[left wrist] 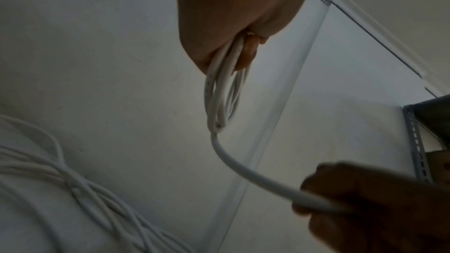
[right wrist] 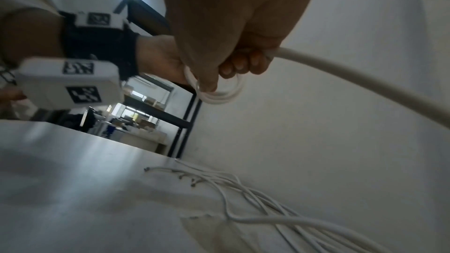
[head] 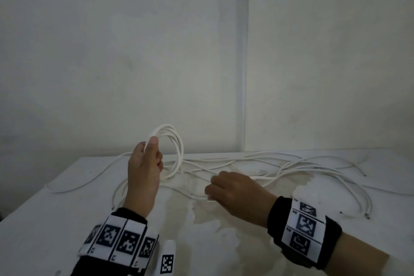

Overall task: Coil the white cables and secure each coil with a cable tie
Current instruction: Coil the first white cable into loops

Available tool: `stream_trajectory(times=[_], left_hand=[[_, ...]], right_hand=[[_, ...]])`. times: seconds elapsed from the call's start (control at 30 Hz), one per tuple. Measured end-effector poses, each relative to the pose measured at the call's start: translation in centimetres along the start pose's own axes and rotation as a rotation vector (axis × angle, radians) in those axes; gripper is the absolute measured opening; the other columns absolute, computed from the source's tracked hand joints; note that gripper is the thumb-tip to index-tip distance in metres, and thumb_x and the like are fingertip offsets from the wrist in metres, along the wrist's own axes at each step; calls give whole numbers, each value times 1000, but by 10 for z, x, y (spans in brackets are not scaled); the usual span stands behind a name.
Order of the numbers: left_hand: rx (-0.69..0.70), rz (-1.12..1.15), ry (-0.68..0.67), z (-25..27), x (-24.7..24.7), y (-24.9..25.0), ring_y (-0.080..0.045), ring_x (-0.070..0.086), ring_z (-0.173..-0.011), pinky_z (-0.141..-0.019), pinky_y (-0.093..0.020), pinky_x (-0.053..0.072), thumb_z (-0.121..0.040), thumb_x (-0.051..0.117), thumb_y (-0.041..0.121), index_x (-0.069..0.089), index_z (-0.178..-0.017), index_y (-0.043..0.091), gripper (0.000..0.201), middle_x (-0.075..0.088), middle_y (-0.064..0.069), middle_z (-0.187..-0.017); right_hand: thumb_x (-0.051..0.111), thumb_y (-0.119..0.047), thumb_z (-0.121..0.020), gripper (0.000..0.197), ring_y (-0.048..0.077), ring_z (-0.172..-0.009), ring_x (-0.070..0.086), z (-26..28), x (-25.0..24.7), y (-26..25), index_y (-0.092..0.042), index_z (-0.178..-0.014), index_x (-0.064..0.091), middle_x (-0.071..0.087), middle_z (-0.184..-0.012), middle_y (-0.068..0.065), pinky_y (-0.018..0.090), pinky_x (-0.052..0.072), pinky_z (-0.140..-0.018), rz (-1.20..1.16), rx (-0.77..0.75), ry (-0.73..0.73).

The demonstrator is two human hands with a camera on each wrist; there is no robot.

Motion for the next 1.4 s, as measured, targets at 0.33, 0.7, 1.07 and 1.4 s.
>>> stream_trajectory(times=[0.33, 0.7, 1.07, 1.4], left_hand=[[-130, -172, -325, 40, 31, -18, -9, 40, -49, -48, -20, 37, -97, 36, 34, 43, -67, 12, 37, 43, 0, -57], [-229, -235, -468, 57, 43, -4, 1, 41, -35, -40, -7, 30, -98, 22, 36, 50, -50, 22, 57, 45, 9, -34], [-292, -106, -493, 46, 33, 2, -5, 21, -39, -39, -16, 18, -93, 41, 37, 45, -63, 12, 39, 28, 9, -45], [-220, 288, -177, 15, 8, 27, -3, 22, -32, -36, -15, 21, -96, 37, 34, 42, -64, 14, 38, 29, 10, -40]], right_hand=[[54, -17, -84, 11, 17, -57, 46, -21, -15, -22, -12, -80, 45, 57, -68, 4, 25, 32, -53, -100, -71, 94], [54, -20, -78, 10, 19, -57, 47, -26, -39, -6, -10, -80, 52, 52, -82, 8, 35, 43, -51, -455, 253, 64], [59, -10, -83, 15, 4, -69, 54, -20, -51, 39, 0, -81, 70, 62, -73, -2, 4, 39, -65, -620, 523, 199], [48, -10, -95, 24, 5, -60, 44, -4, -47, 47, -7, -111, 65, 45, -60, -9, 9, 35, -57, -688, 766, 162]])
Point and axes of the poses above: each hand's wrist, its own z-axis away from the middle knuckle, its own x-axis out of the palm, y = z × x, the point moved 1 cm from there along -z, towards the middle knuckle
